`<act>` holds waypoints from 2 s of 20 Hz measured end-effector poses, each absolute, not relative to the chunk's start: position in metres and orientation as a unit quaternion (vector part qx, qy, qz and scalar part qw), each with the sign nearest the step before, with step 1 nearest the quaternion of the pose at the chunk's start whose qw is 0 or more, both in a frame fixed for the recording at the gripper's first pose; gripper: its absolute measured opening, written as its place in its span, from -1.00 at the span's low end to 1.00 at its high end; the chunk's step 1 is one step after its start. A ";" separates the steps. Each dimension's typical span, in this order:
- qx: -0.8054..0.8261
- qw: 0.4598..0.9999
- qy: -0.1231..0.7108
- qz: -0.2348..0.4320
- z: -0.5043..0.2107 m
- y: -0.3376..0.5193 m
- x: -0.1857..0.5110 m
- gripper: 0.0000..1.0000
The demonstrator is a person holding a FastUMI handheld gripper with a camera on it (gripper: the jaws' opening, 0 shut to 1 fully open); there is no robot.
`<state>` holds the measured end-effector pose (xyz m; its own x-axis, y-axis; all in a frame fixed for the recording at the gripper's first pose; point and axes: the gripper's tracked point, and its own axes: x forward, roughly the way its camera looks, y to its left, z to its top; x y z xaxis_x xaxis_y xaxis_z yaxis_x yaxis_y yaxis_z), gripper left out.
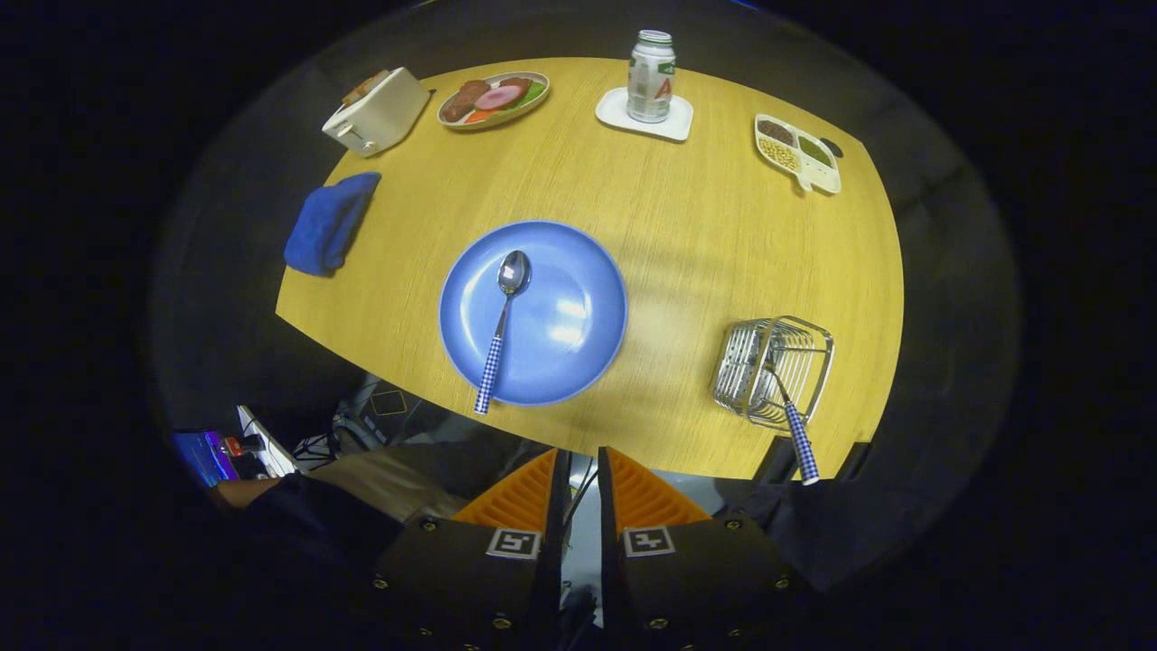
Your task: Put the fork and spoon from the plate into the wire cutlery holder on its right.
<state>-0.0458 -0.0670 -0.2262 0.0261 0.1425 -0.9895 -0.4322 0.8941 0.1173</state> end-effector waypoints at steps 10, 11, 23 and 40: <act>-0.102 0.692 0.680 0.219 -0.262 0.009 -0.048 -0.62; -0.097 0.690 0.682 0.219 -0.267 0.015 -0.049 -0.62; -0.053 0.687 0.700 0.188 -0.304 0.045 -0.043 -0.62; -0.054 0.669 0.724 0.159 -0.351 0.047 -0.045 -0.62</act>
<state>-0.0446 0.0469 -0.3508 -0.0985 0.1349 -0.9860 -0.2903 0.9438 0.1581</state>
